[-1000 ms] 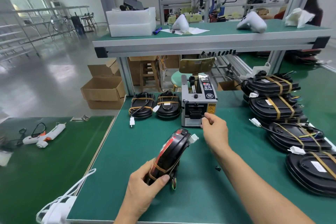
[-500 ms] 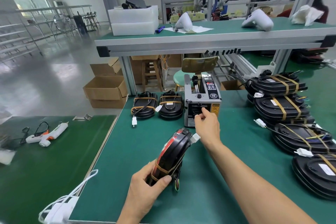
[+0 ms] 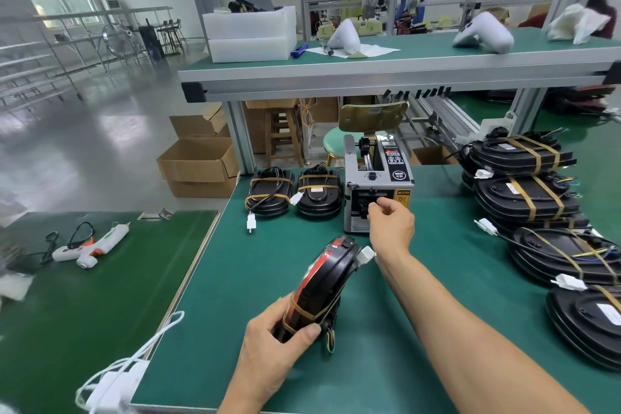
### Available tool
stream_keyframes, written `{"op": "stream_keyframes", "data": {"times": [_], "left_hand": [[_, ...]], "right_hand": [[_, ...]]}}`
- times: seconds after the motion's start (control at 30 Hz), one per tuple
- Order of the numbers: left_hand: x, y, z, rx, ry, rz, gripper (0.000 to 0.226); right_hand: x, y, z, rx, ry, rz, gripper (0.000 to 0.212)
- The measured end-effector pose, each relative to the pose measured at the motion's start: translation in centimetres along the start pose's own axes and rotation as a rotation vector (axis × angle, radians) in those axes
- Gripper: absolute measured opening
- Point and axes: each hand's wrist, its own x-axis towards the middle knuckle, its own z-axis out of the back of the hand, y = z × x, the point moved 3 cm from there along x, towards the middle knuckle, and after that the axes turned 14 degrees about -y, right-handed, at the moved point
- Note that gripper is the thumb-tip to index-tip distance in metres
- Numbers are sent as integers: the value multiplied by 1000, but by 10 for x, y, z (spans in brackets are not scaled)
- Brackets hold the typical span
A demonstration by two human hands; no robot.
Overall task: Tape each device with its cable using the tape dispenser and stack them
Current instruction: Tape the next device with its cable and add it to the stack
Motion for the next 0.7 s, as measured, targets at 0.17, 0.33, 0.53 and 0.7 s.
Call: {"op": "stream_keyframes", "data": {"times": [0.17,0.33,0.53,0.7], "left_hand": [[0,7,0,-12,-11,8,62],[1,7,1,20,-15,-2,59],[0,0,0,12,-25,-16,59],[0,-3,0,5,-27,-22,60]], "right_hand": [[4,2,-7,-39,-77,-34,10],[8,4,-9,-90,-120,-35,8],[8,5,-9,-156,-185,-63,13],[6,4,-10,-134,-217,-76,14]]}}
